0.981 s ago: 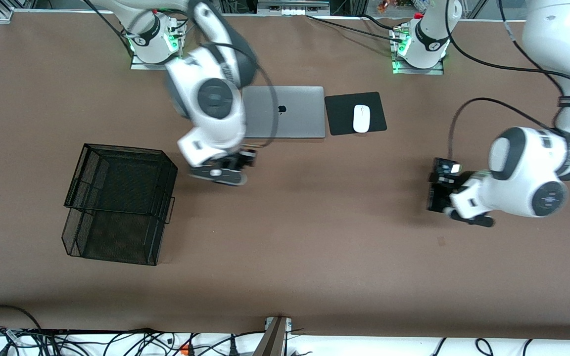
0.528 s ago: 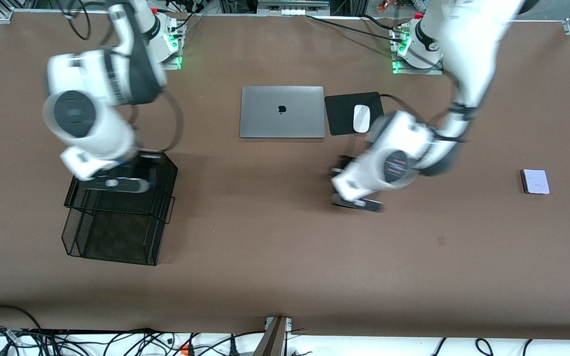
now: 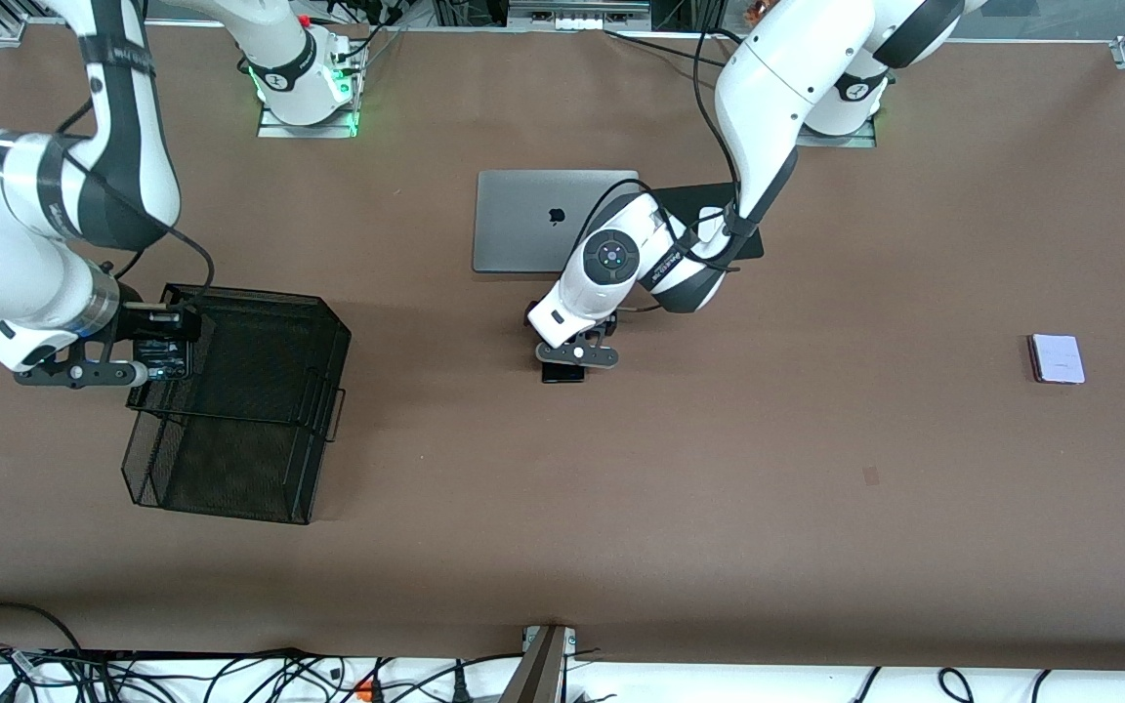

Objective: Place phones with both arms
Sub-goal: 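Release the flip phone into the basket while the left gripper reaches the white phone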

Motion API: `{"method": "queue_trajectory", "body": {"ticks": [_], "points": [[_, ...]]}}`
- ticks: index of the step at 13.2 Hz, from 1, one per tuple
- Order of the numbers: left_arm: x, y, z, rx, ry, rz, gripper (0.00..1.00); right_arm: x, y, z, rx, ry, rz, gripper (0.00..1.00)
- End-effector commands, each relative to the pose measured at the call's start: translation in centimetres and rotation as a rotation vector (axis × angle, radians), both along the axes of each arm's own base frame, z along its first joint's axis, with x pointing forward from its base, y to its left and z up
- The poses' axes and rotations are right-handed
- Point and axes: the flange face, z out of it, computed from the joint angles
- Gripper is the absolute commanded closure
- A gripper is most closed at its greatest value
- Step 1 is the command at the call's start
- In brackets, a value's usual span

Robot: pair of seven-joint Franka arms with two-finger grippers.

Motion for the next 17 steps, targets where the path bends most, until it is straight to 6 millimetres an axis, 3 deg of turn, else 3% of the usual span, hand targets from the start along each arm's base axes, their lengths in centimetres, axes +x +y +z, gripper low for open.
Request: {"method": "queue_trajectory", "body": {"ticks": [1,2,3,4,5,7,8,10,12,14,17], "points": [[3.8,5.2,5.7,0.083,0.039,0.057,0.00,-0.2,-0.4,-3.2,0.005,0.022,-0.007,0.79],[5.8,9.3,8.5,0.139,0.068,0.096,0.00,-0.1,-1.4,-4.0,0.013,0.032,-0.035,0.75],[7.0,13.4,9.9,0.197,0.127,0.137,0.00,-0.1,-1.5,-4.6,0.025,0.042,-0.052,0.70],[8.4,18.7,10.0,0.262,0.215,0.195,0.00,0.1,-1.5,-4.6,0.025,0.043,-0.062,0.40],[9.3,24.0,10.0,0.303,0.299,0.232,0.00,0.5,-1.3,-3.9,0.024,0.032,-0.061,0.00],[10.8,34.4,9.9,0.339,0.399,0.173,0.00,1.4,-0.9,-2.0,0.026,0.014,-0.046,0.00],[11.4,39.3,10.2,0.398,0.395,0.101,0.00,2.0,-0.3,-0.2,0.029,0.017,-0.040,0.00],[11.9,47.8,10.1,0.445,0.404,0.035,0.00,3.1,1.0,4.2,0.035,0.021,-0.025,0.00],[11.8,55.6,9.7,0.430,0.409,0.000,0.00,3.7,4.1,7.6,0.037,0.016,-0.019,0.00],[12.0,62.5,9.4,0.404,0.319,-0.034,0.00,3.5,10.0,9.9,0.035,-0.005,-0.022,0.00],[9.8,71.4,6.9,0.323,0.203,-0.128,0.00,1.5,20.9,9.6,0.048,-0.014,-0.033,0.00]]}}
